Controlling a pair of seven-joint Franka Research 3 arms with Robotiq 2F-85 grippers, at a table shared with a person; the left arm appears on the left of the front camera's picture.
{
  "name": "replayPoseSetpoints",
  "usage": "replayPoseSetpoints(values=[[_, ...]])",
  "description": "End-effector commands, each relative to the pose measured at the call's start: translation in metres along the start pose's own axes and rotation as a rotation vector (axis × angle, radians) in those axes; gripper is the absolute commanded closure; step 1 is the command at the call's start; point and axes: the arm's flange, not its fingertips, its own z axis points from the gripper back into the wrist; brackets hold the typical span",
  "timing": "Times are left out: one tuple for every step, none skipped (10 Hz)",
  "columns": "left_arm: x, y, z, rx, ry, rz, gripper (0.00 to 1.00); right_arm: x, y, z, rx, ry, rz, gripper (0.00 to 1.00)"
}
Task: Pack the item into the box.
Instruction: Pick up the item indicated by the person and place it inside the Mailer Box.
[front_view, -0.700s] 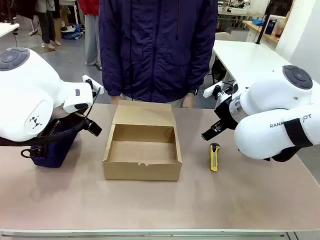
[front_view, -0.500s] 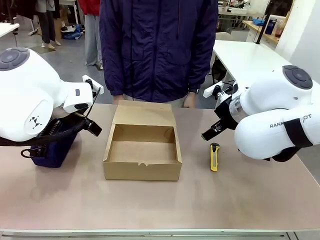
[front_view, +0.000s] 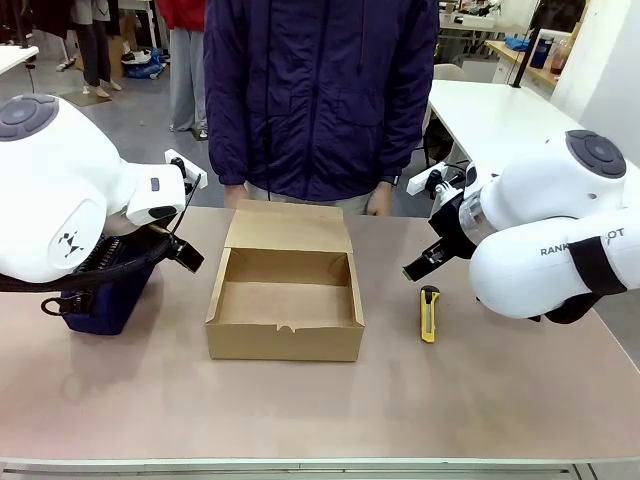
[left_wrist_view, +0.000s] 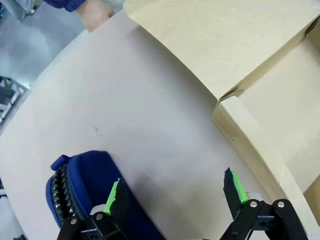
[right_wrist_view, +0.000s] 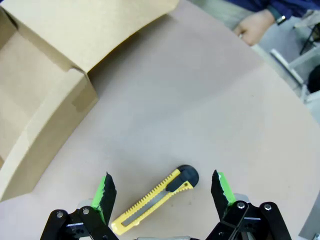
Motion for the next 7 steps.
replayPoseSetpoints(values=[[0.0,0.0,0.0001,0.0,0.0,0.0,0.0,0.0,-0.0001,0.0,0.0,0.0,-0.001,0.0],[0.0,0.0,0.0001,0.0,0.0,0.0,0.0,0.0,-0.0001,0.0,0.0,0.0,-0.001,0.0],[0.0,0.0,0.0001,0.0,0.0,0.0,0.0,0.0,-0.0001,0.0,0.0,0.0,-0.001,0.0],[0.0,0.0,0.0001,0.0,0.0,0.0,0.0,0.0,-0.0001,0.0,0.0,0.0,-0.001,0.0],[0.0,0.0,0.0001,0.0,0.0,0.0,0.0,0.0,-0.0001,0.0,0.0,0.0,-0.001,0.0],[0.0,0.0,0.0001,0.0,0.0,0.0,0.0,0.0,-0.0001,0.0,0.0,0.0,-0.001,0.0],[0.0,0.0,0.0001,0.0,0.0,0.0,0.0,0.0,-0.0001,0.0,0.0,0.0,-0.001,0.0]])
